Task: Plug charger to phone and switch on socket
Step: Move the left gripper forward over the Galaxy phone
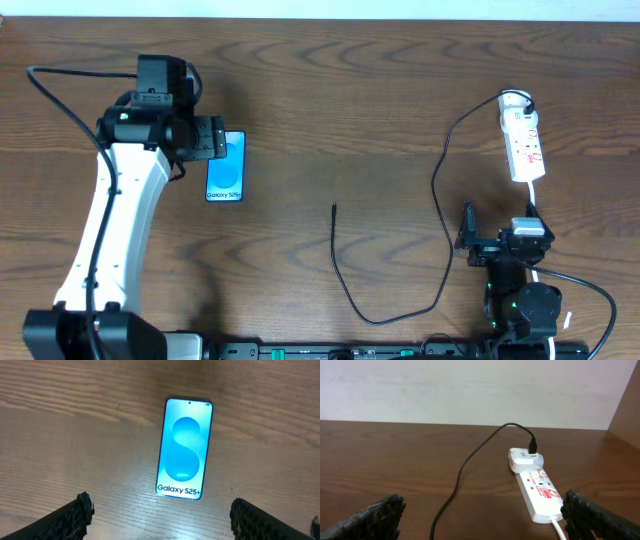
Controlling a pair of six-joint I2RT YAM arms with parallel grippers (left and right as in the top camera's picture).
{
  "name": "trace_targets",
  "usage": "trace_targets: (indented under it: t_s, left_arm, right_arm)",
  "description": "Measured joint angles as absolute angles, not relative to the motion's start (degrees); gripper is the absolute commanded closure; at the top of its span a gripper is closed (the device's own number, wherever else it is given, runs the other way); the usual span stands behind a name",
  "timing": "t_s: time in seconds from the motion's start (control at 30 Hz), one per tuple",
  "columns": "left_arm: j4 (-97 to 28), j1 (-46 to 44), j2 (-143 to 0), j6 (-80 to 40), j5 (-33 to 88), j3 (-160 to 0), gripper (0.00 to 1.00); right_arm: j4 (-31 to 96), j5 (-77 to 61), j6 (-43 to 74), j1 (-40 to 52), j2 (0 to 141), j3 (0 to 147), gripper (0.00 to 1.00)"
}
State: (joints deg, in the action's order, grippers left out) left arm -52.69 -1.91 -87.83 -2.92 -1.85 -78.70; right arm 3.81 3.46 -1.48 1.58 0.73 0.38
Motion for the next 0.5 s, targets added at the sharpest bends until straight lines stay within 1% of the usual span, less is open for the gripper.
trace_targets:
  t_s: [0.3, 0.5]
  left_arm:
    - [-53.65, -1.93, -88.40, -2.79, 4.73, -78.74, 0.10]
    - [-55.79, -1.93, -93.01, -2.76, 6.15, -78.85, 0.10]
  right_arm:
    - [3.84, 3.44, -1.45, 1.58, 0.73, 0.38, 0.01]
    - [3.81, 3.44, -1.48, 1.58, 0.73, 0.38, 0.01]
